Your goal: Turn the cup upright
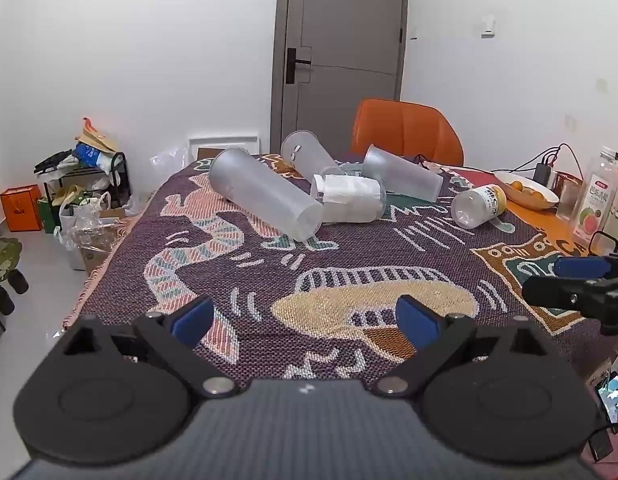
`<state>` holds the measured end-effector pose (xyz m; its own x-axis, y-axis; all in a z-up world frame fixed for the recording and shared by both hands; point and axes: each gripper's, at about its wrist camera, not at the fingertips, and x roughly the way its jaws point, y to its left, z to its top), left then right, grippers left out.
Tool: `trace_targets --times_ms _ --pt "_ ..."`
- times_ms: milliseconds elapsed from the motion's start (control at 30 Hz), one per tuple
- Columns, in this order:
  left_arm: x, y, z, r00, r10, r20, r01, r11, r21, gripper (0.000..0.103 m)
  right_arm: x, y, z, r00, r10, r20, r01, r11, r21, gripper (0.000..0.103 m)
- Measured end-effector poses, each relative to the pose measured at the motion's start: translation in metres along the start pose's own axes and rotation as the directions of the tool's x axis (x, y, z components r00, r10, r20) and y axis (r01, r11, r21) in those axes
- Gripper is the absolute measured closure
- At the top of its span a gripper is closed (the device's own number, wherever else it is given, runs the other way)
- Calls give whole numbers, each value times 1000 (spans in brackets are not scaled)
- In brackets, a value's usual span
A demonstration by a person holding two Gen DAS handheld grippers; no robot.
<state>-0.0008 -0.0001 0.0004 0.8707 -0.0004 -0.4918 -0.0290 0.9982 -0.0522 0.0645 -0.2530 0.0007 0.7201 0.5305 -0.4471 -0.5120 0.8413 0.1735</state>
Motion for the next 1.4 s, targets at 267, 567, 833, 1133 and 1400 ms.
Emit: trace_targets --times_ms 267,567,833,1133,1400 --pt "-7 -4 4 1000 12 25 -12 1000 10 6 -6 2 0 1000 -16 16 16 1000 11 0" --pt "-10 -4 5 1000 5 25 -5 1000 11 6 -6 -1 0 999 -30 19 29 999 25 0" --pt "-9 -5 6 1000 -1 25 0 1000 13 6 -7 -2 1 999 -42 22 41 999 27 0" --pt "-10 -6 6 1000 -3 30 2 1000 17 6 -9 -3 1 999 -44 27 43 999 29 0" --pt "-11 -6 7 1000 -6 29 5 1000 13 6 -8 -5 1 999 -47 27 46 998 35 0"
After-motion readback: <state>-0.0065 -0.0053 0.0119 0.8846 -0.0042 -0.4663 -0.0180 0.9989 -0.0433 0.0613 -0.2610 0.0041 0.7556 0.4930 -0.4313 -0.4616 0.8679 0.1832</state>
